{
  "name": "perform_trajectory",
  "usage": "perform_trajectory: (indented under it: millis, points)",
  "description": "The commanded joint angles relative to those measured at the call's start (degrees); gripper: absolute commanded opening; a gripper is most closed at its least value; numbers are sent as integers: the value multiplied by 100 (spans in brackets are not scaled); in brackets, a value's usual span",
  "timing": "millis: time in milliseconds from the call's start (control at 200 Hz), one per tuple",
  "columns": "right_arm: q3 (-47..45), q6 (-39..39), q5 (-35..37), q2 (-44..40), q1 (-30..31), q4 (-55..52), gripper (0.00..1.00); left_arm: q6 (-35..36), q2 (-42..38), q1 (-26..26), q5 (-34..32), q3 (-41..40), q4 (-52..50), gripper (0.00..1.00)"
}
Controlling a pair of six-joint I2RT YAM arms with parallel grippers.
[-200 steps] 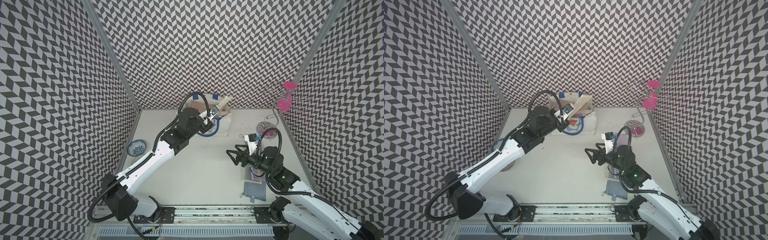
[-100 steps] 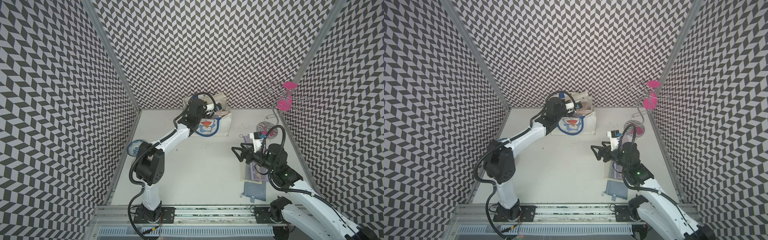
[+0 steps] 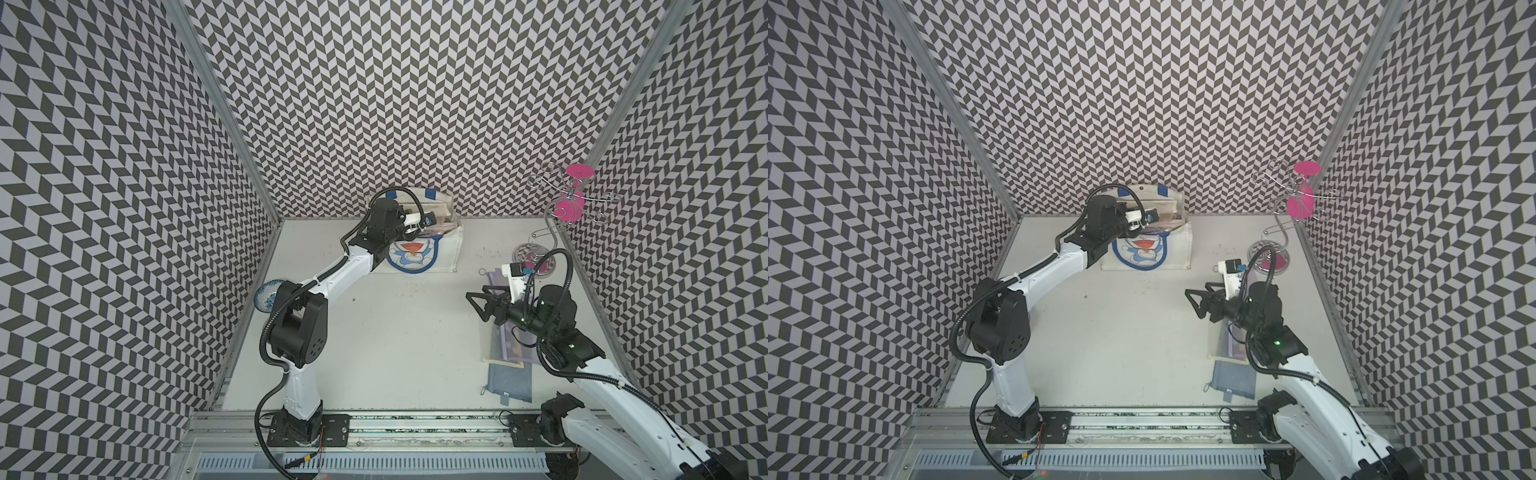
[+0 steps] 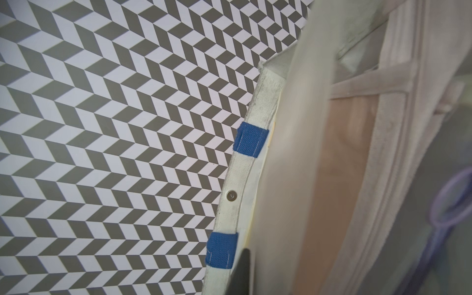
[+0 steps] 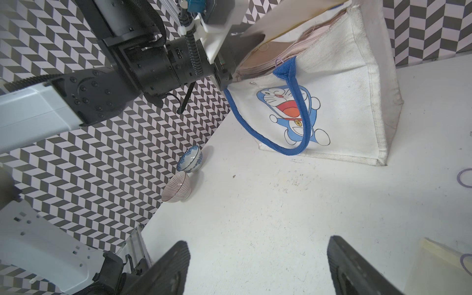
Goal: Put the pencil pouch into the canvas bag
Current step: Place the pencil pouch in the canvas bag.
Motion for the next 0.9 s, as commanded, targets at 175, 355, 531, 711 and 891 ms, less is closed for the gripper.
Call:
perform_trajectory:
  millis: [175, 355, 531, 711, 891]
  points:
    - [-47, 18, -152, -136, -100, 294, 85, -285, -218, -43, -171, 283, -587, 51]
    - [-19, 18, -234, -114, -101, 313, 85, -599, -523, -72, -478, 302, -815, 58]
    - [-14, 44, -251, -164, -101, 326, 84, -1343, -770, -116, -833, 337, -1305, 66]
    - [9, 33, -276, -183, -101, 294, 85, -2496, -1198, -142, -689, 283, -2011, 67]
    - [67, -4, -301, -216, -101, 235, 85, -3915, -1547, -109, -560, 391, -2552, 70]
